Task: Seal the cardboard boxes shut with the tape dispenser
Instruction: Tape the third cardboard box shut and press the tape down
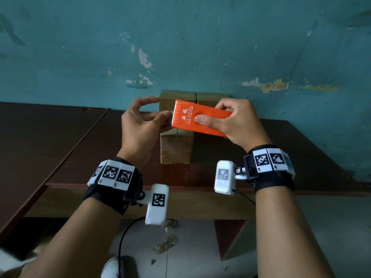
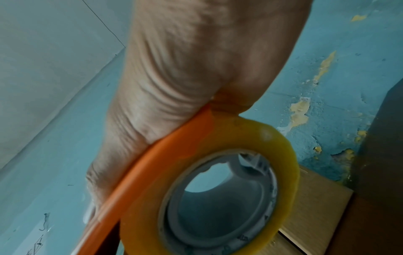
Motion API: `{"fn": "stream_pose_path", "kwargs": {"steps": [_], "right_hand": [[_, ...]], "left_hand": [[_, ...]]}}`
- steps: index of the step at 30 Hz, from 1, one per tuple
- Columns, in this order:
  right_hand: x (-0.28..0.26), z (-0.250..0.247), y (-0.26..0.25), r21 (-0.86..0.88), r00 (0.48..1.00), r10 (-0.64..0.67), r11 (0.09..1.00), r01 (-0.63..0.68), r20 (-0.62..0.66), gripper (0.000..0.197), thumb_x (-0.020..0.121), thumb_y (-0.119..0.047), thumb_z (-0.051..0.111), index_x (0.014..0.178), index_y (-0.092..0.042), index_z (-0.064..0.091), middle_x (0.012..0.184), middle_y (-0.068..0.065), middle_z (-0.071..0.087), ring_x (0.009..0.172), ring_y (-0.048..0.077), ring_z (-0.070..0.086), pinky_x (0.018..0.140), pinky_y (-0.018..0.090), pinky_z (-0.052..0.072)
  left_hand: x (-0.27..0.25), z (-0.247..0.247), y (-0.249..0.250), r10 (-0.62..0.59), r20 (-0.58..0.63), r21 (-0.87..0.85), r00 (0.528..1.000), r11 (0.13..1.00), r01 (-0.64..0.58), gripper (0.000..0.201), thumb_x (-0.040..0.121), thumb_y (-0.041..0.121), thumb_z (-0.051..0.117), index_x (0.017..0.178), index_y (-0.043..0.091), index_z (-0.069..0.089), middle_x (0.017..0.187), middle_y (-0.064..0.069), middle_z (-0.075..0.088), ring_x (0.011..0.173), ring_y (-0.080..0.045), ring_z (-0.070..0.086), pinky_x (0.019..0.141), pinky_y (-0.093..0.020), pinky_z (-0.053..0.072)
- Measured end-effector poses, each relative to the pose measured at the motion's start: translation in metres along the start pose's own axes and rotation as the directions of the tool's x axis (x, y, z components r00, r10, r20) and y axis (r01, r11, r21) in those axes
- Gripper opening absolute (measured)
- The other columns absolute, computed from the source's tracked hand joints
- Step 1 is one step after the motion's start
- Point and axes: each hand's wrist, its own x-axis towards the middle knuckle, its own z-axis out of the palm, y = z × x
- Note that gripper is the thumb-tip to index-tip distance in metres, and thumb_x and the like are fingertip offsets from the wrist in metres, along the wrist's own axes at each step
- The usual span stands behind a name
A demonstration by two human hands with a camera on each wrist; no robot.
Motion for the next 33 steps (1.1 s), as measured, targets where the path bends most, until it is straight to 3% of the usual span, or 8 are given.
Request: {"fn": "stream_pose_path", "kwargs": {"steps": [4, 10, 15, 17, 20, 24, 29, 33], "right_hand": [[0.001, 0.002, 0.001, -0.003, 1.000, -0.003, 1.000, 0.003, 0.010, 0.053, 0.068, -0.055, 0.095, 0.078, -0.010, 0.069, 0.074, 0.005, 0.075, 0.068, 0.024, 0.074, 0.060, 0.040, 0.058], [0.002, 0.001, 0.002, -0.020, 1.000, -0.017, 1.000, 0.017, 0.016, 0.054, 0.068, -0.057, 0.094, 0.077, -0.010, 0.069, 0.074, 0.006, 0.075, 0.068, 0.024, 0.072, 0.058, 0.035, 0.055], [0.003, 0.000, 0.003, -0.016, 0.999, -0.026, 1.000, 0.026, 0.022, 0.054, 0.069, -0.057, 0.095, 0.077, -0.009, 0.069, 0.076, 0.010, 0.075, 0.070, 0.028, 0.072, 0.060, 0.040, 0.056], [0.003, -0.001, 0.004, -0.006, 0.999, -0.030, 1.000, 0.030, 0.013, 0.055, 0.069, -0.056, 0.095, 0.076, -0.008, 0.069, 0.075, 0.013, 0.074, 0.070, 0.031, 0.070, 0.057, 0.036, 0.052], [0.002, -0.005, 0.007, -0.005, 1.000, -0.022, 1.000, 0.022, 0.003, 0.059, 0.066, -0.060, 0.094, 0.075, -0.008, 0.068, 0.074, 0.013, 0.073, 0.069, 0.033, 0.070, 0.058, 0.041, 0.054], [0.003, -0.014, 0.006, -0.009, 1.000, -0.013, 1.000, 0.013, -0.004, 0.057, 0.067, -0.056, 0.095, 0.076, -0.007, 0.068, 0.071, 0.005, 0.073, 0.061, 0.016, 0.069, 0.054, 0.030, 0.051], [-0.002, -0.015, 0.007, -0.030, 1.000, 0.010, 1.000, -0.009, 0.019, 0.060, 0.068, -0.057, 0.094, 0.081, -0.004, 0.069, 0.078, 0.013, 0.075, 0.071, 0.032, 0.074, 0.057, 0.047, 0.058], [-0.002, -0.018, 0.007, -0.034, 1.000, 0.015, 0.999, -0.015, 0.022, 0.060, 0.068, -0.057, 0.093, 0.081, -0.003, 0.069, 0.081, 0.016, 0.075, 0.074, 0.034, 0.074, 0.058, 0.049, 0.058]], "left_hand": [[0.000, 0.000, 0.003, -0.016, -0.033, -0.017, 0.999, 1.000, 0.016, 0.043, 0.091, -0.004, 0.078, 0.130, 0.002, 0.059, 0.080, -0.012, 0.080, 0.077, -0.024, 0.080, 0.070, -0.033, 0.064], [0.001, -0.002, 0.005, -0.036, -0.064, -0.038, 0.997, 0.999, 0.034, 0.043, 0.091, -0.008, 0.076, 0.128, 0.002, 0.057, 0.077, -0.011, 0.079, 0.073, -0.024, 0.079, 0.069, -0.035, 0.063], [0.000, -0.001, 0.005, -0.029, -0.062, -0.046, 0.998, 0.999, 0.026, 0.041, 0.091, -0.008, 0.076, 0.125, 0.003, 0.056, 0.075, -0.011, 0.079, 0.072, -0.025, 0.079, 0.070, -0.036, 0.063], [0.000, -0.001, 0.006, -0.029, -0.062, -0.058, 0.998, 0.998, 0.026, 0.041, 0.091, -0.009, 0.075, 0.125, 0.003, 0.054, 0.077, -0.013, 0.079, 0.073, -0.026, 0.079, 0.069, -0.035, 0.063], [0.000, -0.004, 0.008, -0.033, -0.079, -0.109, 0.996, 0.994, 0.025, 0.044, 0.092, -0.011, 0.073, 0.127, 0.000, 0.050, 0.087, -0.023, 0.079, 0.080, -0.034, 0.080, 0.072, -0.037, 0.063], [0.002, -0.007, 0.011, -0.014, -0.084, -0.112, 0.996, 0.994, 0.004, 0.048, 0.091, -0.010, 0.074, 0.131, -0.001, 0.048, 0.088, -0.025, 0.078, 0.083, -0.036, 0.080, 0.071, -0.034, 0.062], [0.001, -0.006, 0.009, -0.021, -0.113, -0.119, 0.993, 0.993, 0.007, 0.046, 0.091, -0.012, 0.073, 0.127, 0.002, 0.048, 0.087, -0.027, 0.078, 0.079, -0.035, 0.080, 0.070, -0.035, 0.062], [0.000, -0.006, 0.010, -0.032, -0.132, -0.138, 0.991, 0.990, 0.013, 0.044, 0.091, -0.013, 0.072, 0.124, 0.004, 0.047, 0.085, -0.025, 0.078, 0.078, -0.034, 0.079, 0.067, -0.033, 0.061]]}}
